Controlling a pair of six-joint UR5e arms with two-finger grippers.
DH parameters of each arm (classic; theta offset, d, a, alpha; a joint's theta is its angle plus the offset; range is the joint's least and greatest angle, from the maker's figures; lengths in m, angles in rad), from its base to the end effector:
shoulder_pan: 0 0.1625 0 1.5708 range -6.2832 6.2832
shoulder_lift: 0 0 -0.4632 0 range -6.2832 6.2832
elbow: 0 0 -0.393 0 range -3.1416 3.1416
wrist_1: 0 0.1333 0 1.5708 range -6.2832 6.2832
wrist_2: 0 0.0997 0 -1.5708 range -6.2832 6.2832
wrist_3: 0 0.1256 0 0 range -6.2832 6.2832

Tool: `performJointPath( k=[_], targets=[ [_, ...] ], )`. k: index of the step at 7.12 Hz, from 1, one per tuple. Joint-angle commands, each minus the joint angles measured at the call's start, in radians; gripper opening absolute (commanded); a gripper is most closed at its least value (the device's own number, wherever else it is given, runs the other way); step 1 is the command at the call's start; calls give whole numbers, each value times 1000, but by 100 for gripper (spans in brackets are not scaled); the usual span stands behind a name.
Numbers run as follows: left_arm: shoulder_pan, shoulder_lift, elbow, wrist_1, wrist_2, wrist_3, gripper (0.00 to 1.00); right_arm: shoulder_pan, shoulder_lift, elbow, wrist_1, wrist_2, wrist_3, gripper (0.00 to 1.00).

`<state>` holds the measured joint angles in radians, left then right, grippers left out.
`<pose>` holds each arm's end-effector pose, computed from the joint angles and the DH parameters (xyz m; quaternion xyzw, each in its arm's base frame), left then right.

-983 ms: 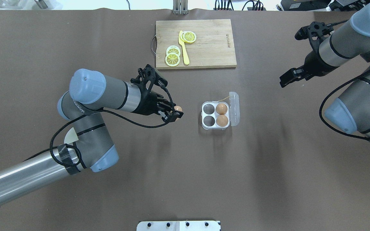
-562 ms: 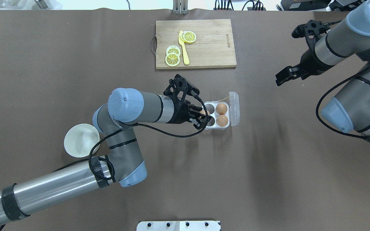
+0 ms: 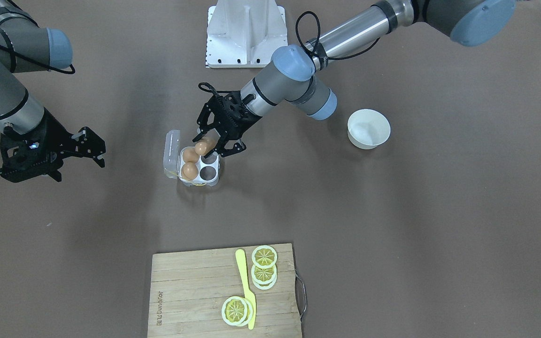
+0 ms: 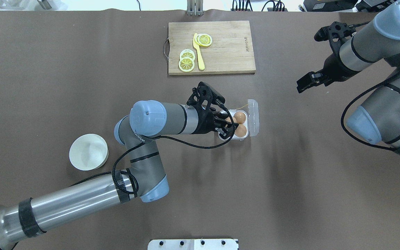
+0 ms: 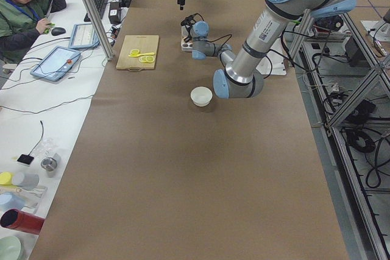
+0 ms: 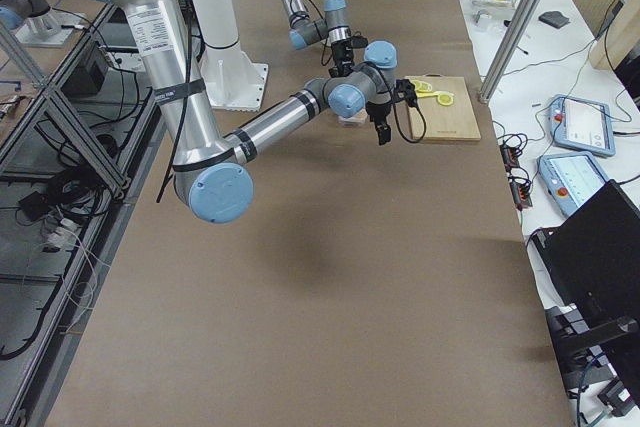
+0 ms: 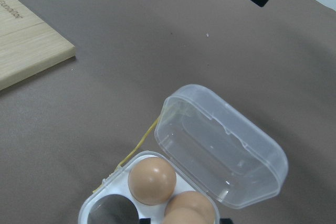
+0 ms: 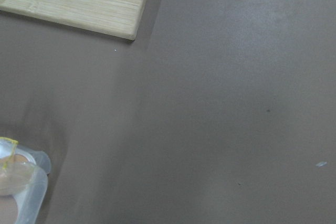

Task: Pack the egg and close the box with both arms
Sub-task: 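Lower the egg into the empty slot and open the left gripper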

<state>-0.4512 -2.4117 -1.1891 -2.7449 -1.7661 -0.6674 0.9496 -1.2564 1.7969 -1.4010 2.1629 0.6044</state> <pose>0.6852 -0.4531 0.1900 0.4026 0.6071 0.2220 0.6481 -0.3116 -0.5440 0.4148 0.1148 -0.4151 -0.1090 0.8959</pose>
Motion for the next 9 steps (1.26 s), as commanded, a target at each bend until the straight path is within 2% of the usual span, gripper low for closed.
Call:
performJointPath(
  k=[1, 2, 9],
  targets=[
    [0, 2, 40, -108, 8, 11, 0, 0, 0, -1, 5, 0, 0, 99],
    [2, 2, 71, -111, 58, 17, 0, 0, -1, -1, 7, 0, 0, 99],
    [43, 0, 79, -113, 109, 57, 0, 0, 0, -1, 7, 0, 0, 99]
  ],
)
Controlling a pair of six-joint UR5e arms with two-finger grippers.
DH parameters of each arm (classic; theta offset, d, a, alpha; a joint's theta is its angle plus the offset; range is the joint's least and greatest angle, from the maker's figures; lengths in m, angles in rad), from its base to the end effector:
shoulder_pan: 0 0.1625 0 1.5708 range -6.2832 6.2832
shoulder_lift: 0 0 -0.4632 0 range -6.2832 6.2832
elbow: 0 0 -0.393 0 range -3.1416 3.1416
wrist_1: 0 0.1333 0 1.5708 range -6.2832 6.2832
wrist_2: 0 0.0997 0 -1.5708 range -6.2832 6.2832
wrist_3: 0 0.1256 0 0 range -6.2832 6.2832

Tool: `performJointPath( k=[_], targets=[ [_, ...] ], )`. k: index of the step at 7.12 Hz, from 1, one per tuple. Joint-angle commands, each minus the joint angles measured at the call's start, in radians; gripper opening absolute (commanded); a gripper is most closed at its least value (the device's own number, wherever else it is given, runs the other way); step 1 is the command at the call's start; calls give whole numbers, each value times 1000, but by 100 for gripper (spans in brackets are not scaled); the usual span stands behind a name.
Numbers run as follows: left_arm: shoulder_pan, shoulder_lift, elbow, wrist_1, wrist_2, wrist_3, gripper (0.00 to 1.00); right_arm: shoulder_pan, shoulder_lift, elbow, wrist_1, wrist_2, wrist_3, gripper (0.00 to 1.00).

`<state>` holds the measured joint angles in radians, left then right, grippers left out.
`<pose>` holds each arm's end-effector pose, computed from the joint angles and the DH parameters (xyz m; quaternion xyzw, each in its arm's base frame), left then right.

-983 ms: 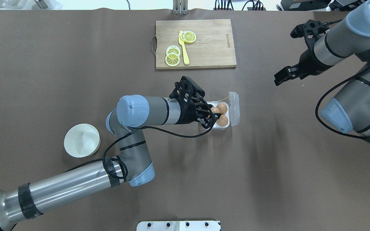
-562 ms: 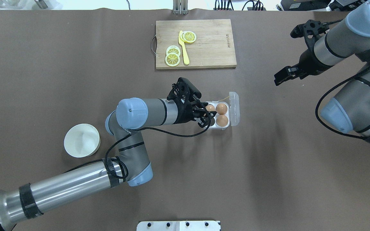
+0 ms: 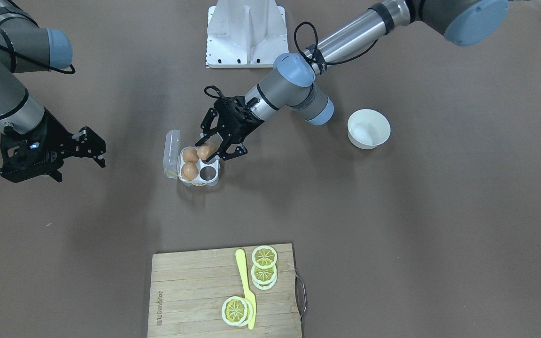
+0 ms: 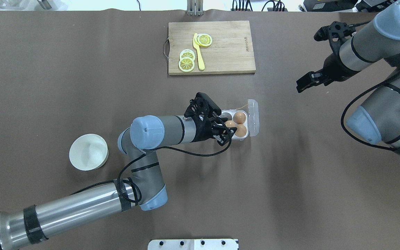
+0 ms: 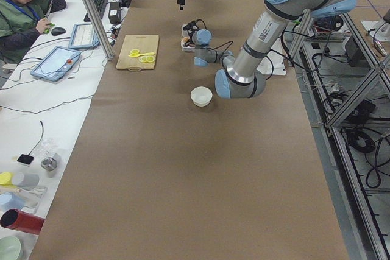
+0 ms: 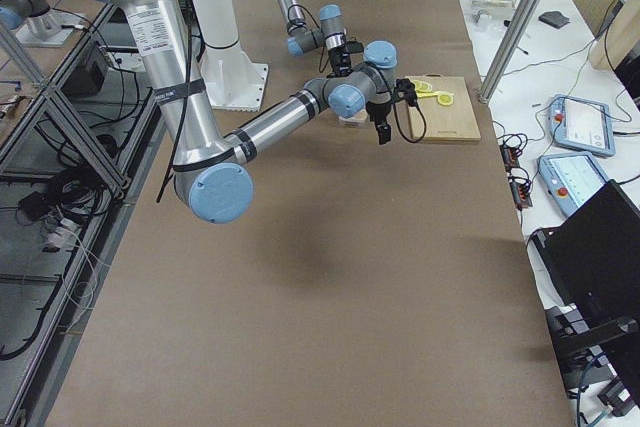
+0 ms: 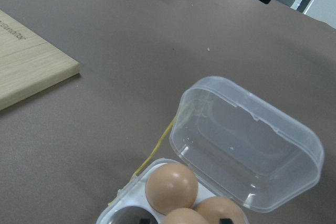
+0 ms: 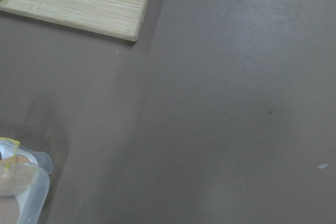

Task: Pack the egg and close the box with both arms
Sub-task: 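Lower the egg into the empty slot and open the left gripper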

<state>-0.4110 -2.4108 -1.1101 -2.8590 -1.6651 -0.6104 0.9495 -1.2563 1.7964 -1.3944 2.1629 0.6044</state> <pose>0.7076 -0.4409 0.2148 0.4438 0.5925 0.2157 0.6367 -0.3118 -0.5442 0.4140 0.1172 -0.4164 -0.1099 0.8949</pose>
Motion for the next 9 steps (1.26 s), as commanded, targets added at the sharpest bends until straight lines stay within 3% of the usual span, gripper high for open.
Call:
performJointPath(
  k=[1, 2, 4, 5, 6, 9],
  targets=[
    [3, -1, 1, 3, 24, 0, 3, 0, 0, 1, 0, 0, 0, 99],
    [3, -4, -1, 3, 24, 0, 12, 0, 0, 0, 0, 0, 0, 99],
    [7, -7, -1, 10, 53, 0, 59, 0, 0, 1, 0, 0, 0, 99],
    [11, -7, -1, 10, 53, 0, 78, 0, 0, 1, 0, 0, 0, 99],
    [11, -5, -1, 10, 53, 0, 83, 0, 0, 1, 0, -1, 0, 99],
    [8, -5, -11, 10, 48, -5, 83, 0, 0, 3, 0, 0, 0, 99]
  ],
)
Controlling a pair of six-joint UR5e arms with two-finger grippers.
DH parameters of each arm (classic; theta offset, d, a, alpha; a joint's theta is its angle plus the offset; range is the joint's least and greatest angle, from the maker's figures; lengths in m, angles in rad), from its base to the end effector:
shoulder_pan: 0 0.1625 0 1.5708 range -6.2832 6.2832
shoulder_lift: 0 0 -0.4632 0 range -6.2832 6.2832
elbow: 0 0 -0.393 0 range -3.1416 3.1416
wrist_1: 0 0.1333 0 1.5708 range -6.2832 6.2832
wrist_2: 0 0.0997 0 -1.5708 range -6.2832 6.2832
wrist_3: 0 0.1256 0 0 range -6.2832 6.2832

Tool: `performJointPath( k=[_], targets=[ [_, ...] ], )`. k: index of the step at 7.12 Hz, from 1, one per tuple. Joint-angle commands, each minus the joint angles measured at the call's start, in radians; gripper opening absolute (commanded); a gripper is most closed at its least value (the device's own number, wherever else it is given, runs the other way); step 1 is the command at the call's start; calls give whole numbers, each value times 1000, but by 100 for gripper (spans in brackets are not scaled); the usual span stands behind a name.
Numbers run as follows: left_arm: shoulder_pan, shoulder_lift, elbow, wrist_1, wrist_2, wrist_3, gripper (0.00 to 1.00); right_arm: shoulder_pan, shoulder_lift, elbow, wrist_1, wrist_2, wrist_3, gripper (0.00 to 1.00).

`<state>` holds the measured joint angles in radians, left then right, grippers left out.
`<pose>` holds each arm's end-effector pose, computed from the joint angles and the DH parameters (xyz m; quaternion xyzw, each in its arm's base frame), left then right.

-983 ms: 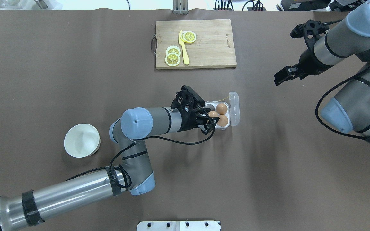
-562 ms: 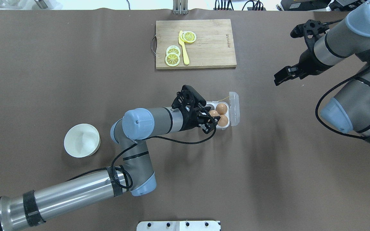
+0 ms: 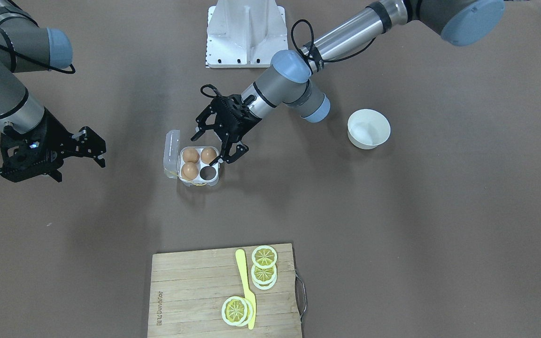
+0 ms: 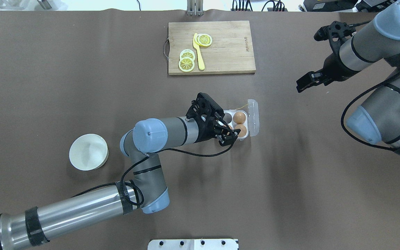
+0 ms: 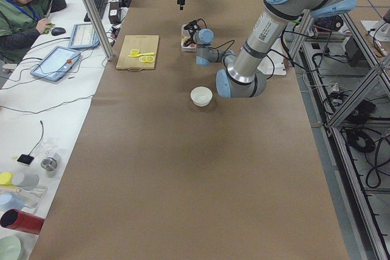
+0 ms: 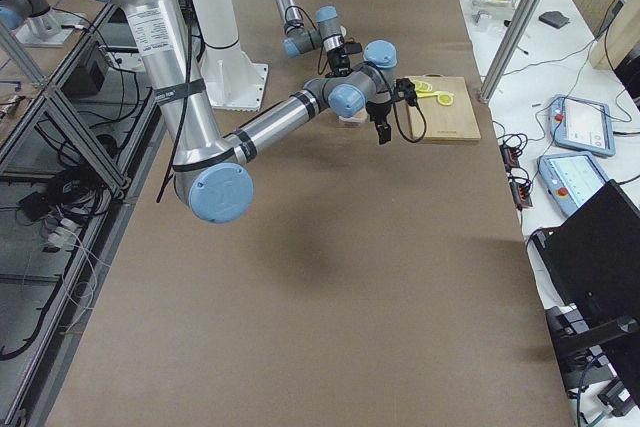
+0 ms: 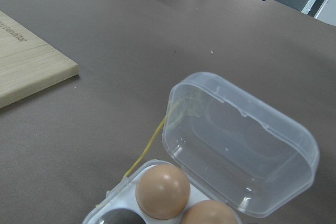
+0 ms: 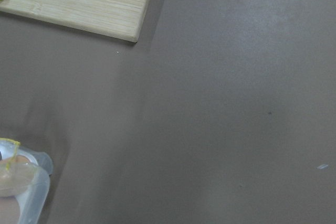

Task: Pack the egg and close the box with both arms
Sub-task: 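Lower the egg into the empty slot and open the left gripper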

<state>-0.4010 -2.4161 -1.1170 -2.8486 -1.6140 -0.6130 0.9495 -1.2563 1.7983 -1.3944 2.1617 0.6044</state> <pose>0.7095 -0.4397 0.2083 0.4542 0.5855 0.1999 0.6410 -0.3115 -0.5440 0.4132 0.1183 -0.4164 -0.1099 0.8947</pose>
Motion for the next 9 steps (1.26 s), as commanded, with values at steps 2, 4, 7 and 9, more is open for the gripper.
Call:
performJointPath(
  k=[2, 4, 7, 9],
  targets=[
    [-18, 5, -21, 0, -9, -45, 75, 0, 0, 1, 0, 1, 0, 99],
    [-33, 18, -56, 2, -9, -196, 61, 0, 0, 4, 5, 1, 2, 99],
    [-36, 69, -147, 3, -12, -516, 44, 0, 0, 9, 5, 3, 20, 99],
    [-38, 135, -274, 82, -12, -710, 44, -11, 0, 18, 9, 3, 72, 99]
  ],
)
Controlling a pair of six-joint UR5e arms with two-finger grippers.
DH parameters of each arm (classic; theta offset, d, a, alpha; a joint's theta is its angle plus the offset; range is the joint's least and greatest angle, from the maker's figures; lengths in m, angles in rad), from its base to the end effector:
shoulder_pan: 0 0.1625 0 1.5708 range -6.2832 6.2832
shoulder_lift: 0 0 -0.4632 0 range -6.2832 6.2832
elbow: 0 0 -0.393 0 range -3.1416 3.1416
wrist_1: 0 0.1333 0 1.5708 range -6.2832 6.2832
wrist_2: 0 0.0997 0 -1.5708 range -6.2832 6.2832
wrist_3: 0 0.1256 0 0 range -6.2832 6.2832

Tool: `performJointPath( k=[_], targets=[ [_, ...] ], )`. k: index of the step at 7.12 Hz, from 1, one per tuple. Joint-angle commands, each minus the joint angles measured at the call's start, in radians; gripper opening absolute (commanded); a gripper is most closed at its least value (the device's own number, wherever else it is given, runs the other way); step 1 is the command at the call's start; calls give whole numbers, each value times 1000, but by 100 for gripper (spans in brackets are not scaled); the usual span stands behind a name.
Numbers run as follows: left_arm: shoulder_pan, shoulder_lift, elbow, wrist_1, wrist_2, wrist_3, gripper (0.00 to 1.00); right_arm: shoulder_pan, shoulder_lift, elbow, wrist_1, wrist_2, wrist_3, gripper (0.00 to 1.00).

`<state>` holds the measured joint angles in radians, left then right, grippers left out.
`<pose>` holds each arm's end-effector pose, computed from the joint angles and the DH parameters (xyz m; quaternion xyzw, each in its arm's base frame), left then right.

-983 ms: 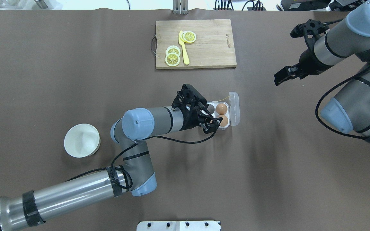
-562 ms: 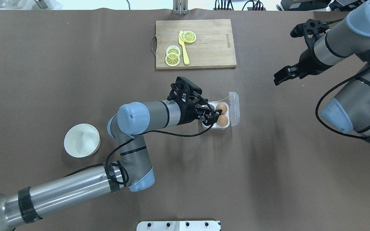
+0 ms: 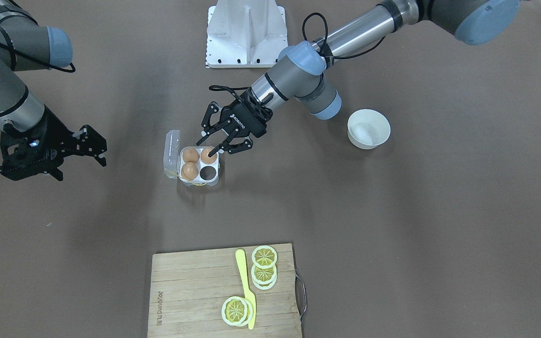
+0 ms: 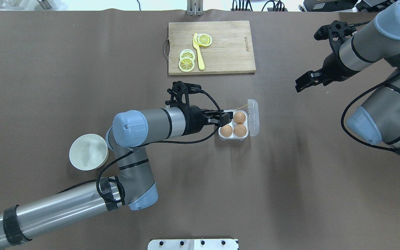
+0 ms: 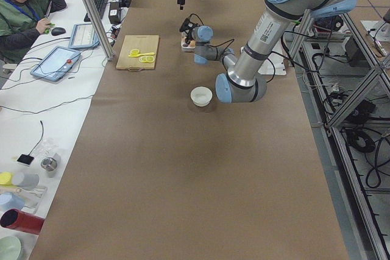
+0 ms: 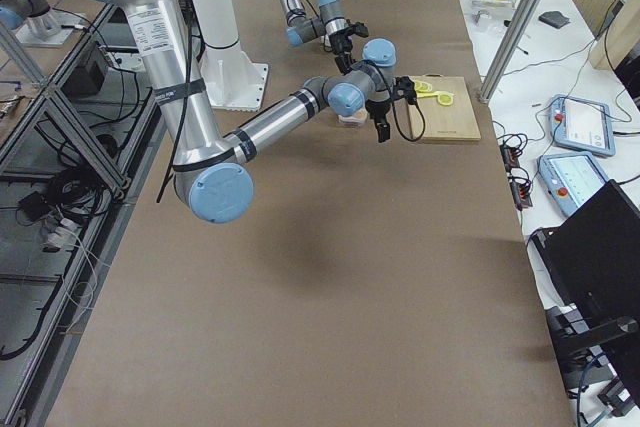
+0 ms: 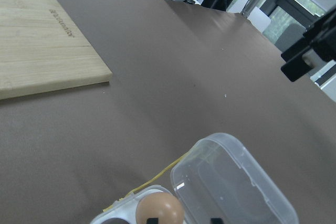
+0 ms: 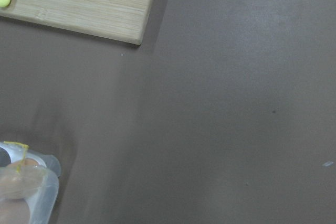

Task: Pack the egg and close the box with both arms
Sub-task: 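Withdraw the left arm while the right gripper moves toward the box lid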

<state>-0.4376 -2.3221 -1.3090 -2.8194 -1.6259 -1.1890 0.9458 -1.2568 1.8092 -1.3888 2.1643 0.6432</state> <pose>0.6440 -0.4408 0.1970 0.2878 0.7073 0.0030 0.6456 -0.3124 -0.5408 0.4073 0.1149 -0.4233 -0.0969 0.8935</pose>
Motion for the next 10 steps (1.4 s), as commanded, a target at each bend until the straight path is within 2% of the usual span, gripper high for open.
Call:
performJointPath(
  k=[1, 3, 4, 5, 6, 8, 9, 10],
  targets=[
    [-35, 62, -190, 221, -43, -165, 46, -10, 1, 10, 7, -1, 62, 99],
    [-178, 99, -426, 664, -202, -153, 94, -12, 1, 18, 7, -1, 75, 99],
    [-299, 148, -503, 792, -351, -103, 97, -19, 1, 36, 8, -1, 151, 99],
    [-442, 217, -554, 858, -511, 49, 97, -42, -3, 56, 7, -4, 255, 99],
    [-551, 313, -567, 870, -614, 178, 97, -76, -10, 67, 8, -17, 354, 99],
    [-714, 510, -556, 870, -728, 505, 97, -168, -16, 68, 8, -75, 477, 95],
    [-787, 574, -524, 870, -759, 670, 97, -221, -16, 68, 19, -125, 510, 93],
    [-849, 616, -480, 870, -782, 818, 97, -269, -13, 64, 55, -173, 548, 75]
  ],
)
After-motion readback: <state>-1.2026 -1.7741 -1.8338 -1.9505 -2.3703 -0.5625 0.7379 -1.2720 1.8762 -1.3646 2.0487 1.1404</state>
